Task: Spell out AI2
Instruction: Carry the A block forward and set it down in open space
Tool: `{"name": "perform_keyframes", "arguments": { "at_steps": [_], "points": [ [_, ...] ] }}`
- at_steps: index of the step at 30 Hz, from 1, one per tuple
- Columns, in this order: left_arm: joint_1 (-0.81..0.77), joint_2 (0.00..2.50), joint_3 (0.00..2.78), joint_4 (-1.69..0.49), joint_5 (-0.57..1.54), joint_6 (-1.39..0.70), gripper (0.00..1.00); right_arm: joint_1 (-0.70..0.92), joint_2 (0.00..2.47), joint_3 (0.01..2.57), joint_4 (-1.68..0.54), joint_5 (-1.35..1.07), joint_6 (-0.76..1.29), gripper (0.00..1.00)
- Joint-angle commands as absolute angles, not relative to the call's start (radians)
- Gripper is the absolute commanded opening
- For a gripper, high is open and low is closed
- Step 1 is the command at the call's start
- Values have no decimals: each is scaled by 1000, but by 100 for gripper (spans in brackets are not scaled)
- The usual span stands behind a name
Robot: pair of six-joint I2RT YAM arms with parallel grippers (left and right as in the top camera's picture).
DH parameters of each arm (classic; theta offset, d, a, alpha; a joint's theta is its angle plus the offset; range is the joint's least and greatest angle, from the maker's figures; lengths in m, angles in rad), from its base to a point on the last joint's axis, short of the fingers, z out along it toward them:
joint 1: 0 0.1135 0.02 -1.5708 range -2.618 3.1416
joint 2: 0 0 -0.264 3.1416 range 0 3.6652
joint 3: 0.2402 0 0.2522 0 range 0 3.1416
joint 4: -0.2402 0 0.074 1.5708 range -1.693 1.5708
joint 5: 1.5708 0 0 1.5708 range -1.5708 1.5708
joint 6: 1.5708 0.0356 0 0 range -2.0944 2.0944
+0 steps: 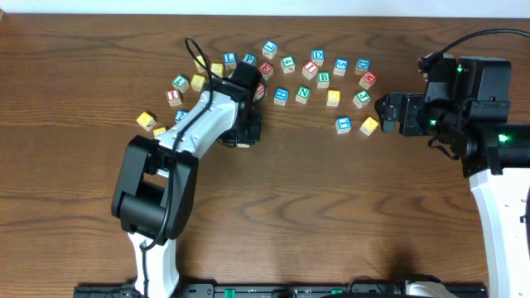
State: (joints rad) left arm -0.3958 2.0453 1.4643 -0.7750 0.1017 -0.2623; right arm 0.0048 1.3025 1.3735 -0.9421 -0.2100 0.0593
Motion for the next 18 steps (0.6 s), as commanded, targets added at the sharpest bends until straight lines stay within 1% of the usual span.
{"name": "perform_keyframes", "arguments": {
  "at_steps": [1,13,18],
  "points": [
    [-394,2054,1459,-768,96,-268,31,7,1309,1393,-943,-217,51,99],
    [-394,2088,1459,-723,93,-263,31,7,1309,1392,-948,-217,51,99],
    [-394,2088,1459,-721,93,-263,33,7,1309,1392,-950,-217,51,99]
  ]
}}
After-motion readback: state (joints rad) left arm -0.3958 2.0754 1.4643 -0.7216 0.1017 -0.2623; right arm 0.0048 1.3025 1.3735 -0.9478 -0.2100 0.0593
